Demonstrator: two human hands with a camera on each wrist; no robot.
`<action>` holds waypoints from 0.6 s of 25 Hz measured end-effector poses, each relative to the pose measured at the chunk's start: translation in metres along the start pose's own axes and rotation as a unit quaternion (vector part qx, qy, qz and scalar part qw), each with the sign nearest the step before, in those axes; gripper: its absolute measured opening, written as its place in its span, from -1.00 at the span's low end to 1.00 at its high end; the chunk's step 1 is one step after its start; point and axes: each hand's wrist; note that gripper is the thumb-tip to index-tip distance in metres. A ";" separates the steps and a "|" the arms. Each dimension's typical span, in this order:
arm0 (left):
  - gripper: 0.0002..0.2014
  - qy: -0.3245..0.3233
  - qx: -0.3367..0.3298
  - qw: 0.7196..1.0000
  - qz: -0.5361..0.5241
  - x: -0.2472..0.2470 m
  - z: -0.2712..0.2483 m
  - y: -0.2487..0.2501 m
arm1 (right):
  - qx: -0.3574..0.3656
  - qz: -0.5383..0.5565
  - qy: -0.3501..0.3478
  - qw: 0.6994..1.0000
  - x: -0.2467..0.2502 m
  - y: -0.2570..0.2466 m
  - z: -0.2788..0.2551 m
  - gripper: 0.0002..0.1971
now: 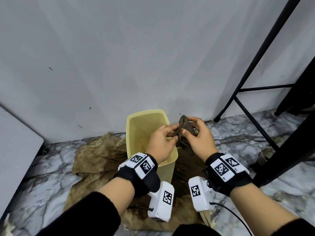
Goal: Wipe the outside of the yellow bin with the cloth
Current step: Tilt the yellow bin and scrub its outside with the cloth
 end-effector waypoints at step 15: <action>-0.51 -0.045 0.078 0.966 0.243 -0.016 -0.007 -0.032 | -0.035 -0.117 -0.101 0.987 -0.021 0.060 -0.009 -0.63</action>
Point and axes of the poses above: each hand's wrist, its own z-axis towards the middle knuckle, its own x-axis out of the back of the hand, y = z × x, and after that the axes turned 13 degrees about -z, right-handed
